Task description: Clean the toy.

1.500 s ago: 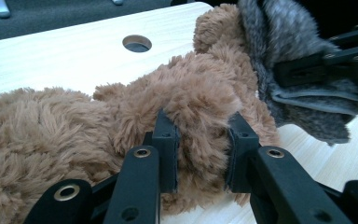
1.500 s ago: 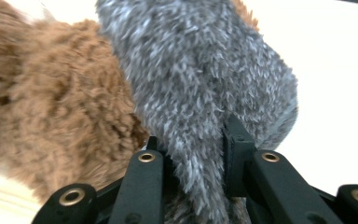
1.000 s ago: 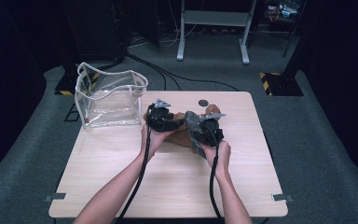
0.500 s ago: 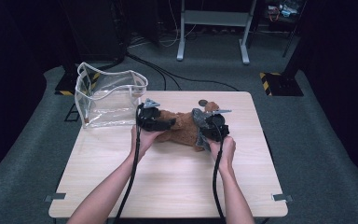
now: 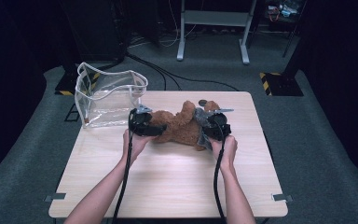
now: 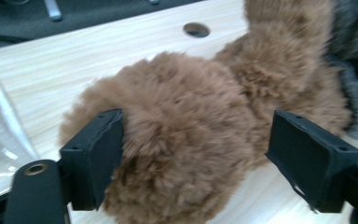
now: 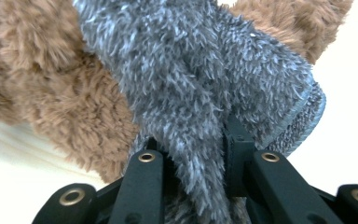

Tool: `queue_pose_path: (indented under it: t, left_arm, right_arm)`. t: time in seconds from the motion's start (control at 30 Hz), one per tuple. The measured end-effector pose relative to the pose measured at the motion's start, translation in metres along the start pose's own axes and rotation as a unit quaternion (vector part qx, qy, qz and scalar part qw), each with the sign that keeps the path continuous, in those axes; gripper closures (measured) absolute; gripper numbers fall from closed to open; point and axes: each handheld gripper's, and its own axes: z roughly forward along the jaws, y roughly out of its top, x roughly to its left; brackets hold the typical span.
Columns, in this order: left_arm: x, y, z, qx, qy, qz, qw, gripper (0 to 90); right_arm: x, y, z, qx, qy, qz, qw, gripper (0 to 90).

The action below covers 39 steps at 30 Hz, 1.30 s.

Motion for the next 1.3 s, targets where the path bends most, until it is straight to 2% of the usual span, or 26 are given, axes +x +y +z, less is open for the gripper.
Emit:
queue_pose_path:
  t: [0.07, 0.2, 0.3, 0.4, 0.5, 0.57, 0.6, 0.67, 0.7, 0.77, 0.87, 0.97, 1.03, 1.07, 1.17, 1.3]
  left_arm:
    - [0.003, 0.000, 0.004, 0.009, 0.007, -0.002, 0.9999, 26.0]
    - [0.003, 0.000, 0.009, 0.016, 0.015, -0.006, 0.9997, 28.5]
    - [0.002, -0.001, 0.010, 0.014, 0.016, -0.013, 0.9997, 28.8]
    - [0.002, 0.000, 0.011, 0.015, 0.017, -0.021, 0.9995, 29.2]
    - [0.000, 0.000, 0.013, 0.018, 0.023, -0.017, 0.9994, 29.3]
    - [0.000, 0.000, 0.013, 0.017, 0.024, -0.021, 0.9994, 29.3]
    - [0.000, 0.000, 0.013, 0.019, 0.024, -0.020, 0.9993, 29.3]
    - [0.001, 0.000, 0.014, 0.018, 0.025, -0.019, 0.9993, 29.5]
    - [0.001, 0.000, 0.014, 0.020, 0.025, -0.018, 0.9993, 29.7]
    - [0.002, -0.001, 0.015, 0.026, 0.025, -0.017, 0.9992, 29.7]
    - [0.004, -0.002, 0.017, 0.025, 0.022, -0.031, 0.9990, 29.8]
    - [0.004, -0.001, 0.017, 0.027, 0.024, -0.024, 0.9991, 30.3]
    - [0.004, -0.002, 0.018, 0.022, 0.025, -0.028, 0.9990, 31.3]
    - [0.005, -0.002, 0.017, 0.023, 0.025, -0.023, 0.9992, 31.9]
    - [0.008, -0.002, 0.016, 0.025, 0.024, -0.027, 0.9990, 34.4]
    - [0.007, -0.002, 0.016, 0.027, 0.025, -0.027, 0.9990, 37.3]
  right_arm:
    - [0.002, 0.000, -0.005, -0.007, 0.002, -0.002, 1.0000, 73.4]
    - [0.010, -0.003, -0.026, -0.035, 0.005, -0.014, 0.9993, 73.4]
    - [0.020, -0.008, -0.044, -0.062, 0.013, -0.032, 0.9975, 73.4]
    - [0.039, -0.011, -0.051, -0.065, 0.025, -0.063, 0.9956, 73.4]
    - [0.062, -0.013, -0.037, -0.044, 0.035, -0.101, 0.9933, 73.4]
    - [0.074, -0.015, -0.019, -0.021, 0.027, -0.120, 0.9922, 73.4]
    - [0.078, -0.016, -0.011, -0.011, 0.017, -0.121, 0.9925, 73.5]
    - [0.077, -0.016, 0.002, -0.006, 0.003, -0.126, 0.9920, 73.8]
    - [0.073, -0.016, 0.004, -0.006, 0.005, -0.124, 0.9923, 73.9]
    - [0.067, -0.017, 0.002, -0.007, -0.004, -0.118, 0.9930, 73.9]
    - [0.052, -0.022, -0.005, -0.009, -0.033, -0.111, 0.9933, 73.8]
    - [0.033, -0.027, -0.007, 0.000, -0.046, -0.090, 0.9948, 73.6]
    - [0.027, -0.029, -0.008, 0.004, -0.053, -0.080, 0.9953, 73.4]
    - [0.026, -0.029, -0.009, 0.004, -0.052, -0.080, 0.9955, 73.3]
    - [0.031, -0.029, -0.014, -0.007, -0.046, -0.080, 0.9957, 73.2]
    - [0.053, -0.027, -0.020, -0.025, -0.012, -0.090, 0.9955, 73.1]
